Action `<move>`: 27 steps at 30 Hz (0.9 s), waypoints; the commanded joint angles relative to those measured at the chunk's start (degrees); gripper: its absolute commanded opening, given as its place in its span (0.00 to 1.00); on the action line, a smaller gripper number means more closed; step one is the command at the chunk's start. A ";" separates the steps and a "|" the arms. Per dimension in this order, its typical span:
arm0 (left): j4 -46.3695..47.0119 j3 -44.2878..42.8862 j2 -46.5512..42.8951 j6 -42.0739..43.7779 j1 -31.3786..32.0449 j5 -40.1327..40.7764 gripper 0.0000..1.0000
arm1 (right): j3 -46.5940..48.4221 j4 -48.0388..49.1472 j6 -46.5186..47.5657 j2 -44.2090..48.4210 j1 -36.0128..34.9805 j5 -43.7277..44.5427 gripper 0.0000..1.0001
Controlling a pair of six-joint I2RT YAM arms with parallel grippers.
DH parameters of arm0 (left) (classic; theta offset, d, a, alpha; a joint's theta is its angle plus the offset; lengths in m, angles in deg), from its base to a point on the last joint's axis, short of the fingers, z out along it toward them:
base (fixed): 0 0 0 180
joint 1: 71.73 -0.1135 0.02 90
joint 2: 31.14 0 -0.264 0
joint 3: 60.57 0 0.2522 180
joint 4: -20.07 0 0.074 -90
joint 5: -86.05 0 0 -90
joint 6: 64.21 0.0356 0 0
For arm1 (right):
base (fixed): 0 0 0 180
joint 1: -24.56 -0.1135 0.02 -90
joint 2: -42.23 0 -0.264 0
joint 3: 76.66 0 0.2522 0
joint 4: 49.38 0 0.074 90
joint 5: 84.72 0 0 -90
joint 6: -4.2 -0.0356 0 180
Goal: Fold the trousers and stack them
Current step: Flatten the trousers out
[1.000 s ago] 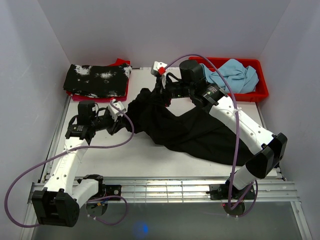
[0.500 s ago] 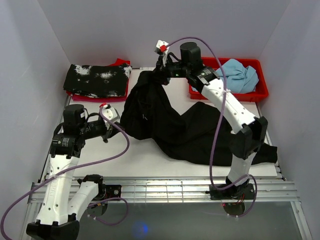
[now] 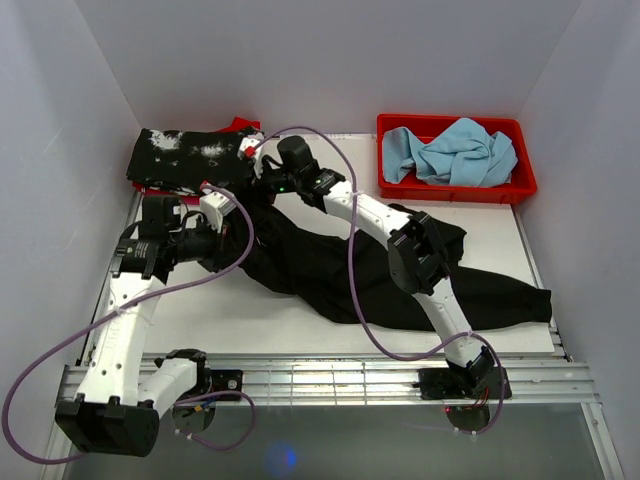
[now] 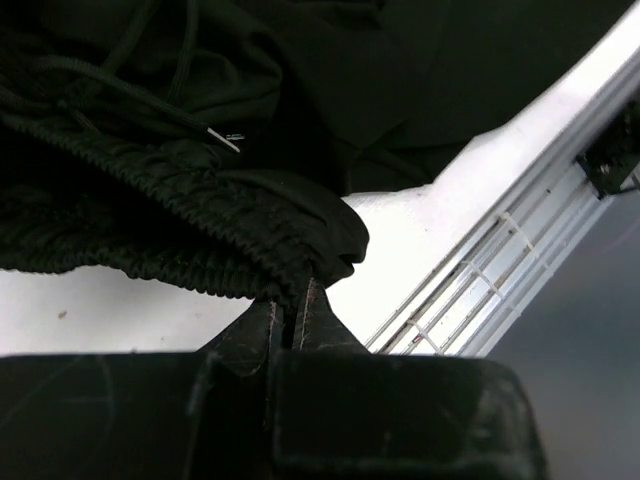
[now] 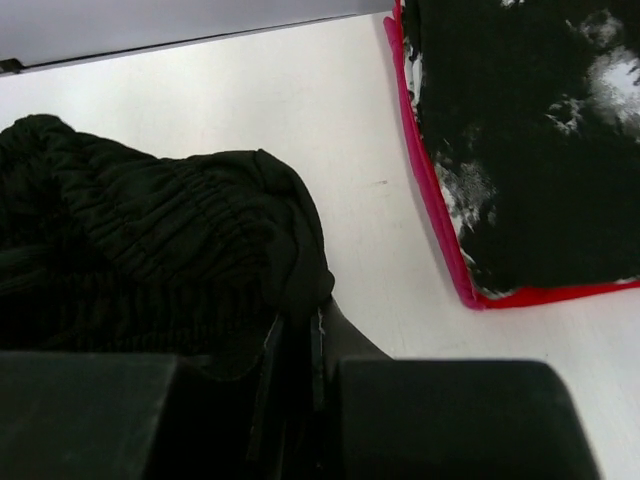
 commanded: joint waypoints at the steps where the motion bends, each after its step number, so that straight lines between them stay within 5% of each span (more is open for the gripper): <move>1: -2.21 -3.87 3.47 -5.17 0.08 6.44 0.00 | 2.87 12.37 1.89 -1.61 -1.02 9.92 0.18; 5: -4.67 -5.45 9.54 -2.64 -0.36 14.96 0.00 | 4.72 11.07 4.95 -1.80 -0.14 17.31 0.61; 7: -7.04 -4.15 12.97 -0.35 -1.41 18.66 0.00 | 0.96 9.23 6.97 2.15 1.96 17.50 0.71; 9: -7.76 -1.08 14.38 3.60 -3.69 20.77 0.00 | -2.64 6.33 7.95 6.81 5.38 16.62 0.75; 14: -7.06 6.66 14.47 14.22 -11.50 23.42 0.00 | -4.33 -18.83 14.25 15.93 15.56 13.21 0.83; 23: -6.53 13.79 18.59 24.61 -19.41 28.59 0.00 | -18.72 -46.58 32.46 25.09 33.07 9.14 0.82; 25: -6.35 13.18 19.65 26.97 -22.05 28.78 0.07 | -20.50 -48.70 33.52 25.45 37.20 10.11 0.81; 27: -7.40 8.99 21.32 28.65 -26.19 25.38 0.32 | -21.46 -50.10 33.96 25.63 41.15 10.73 0.79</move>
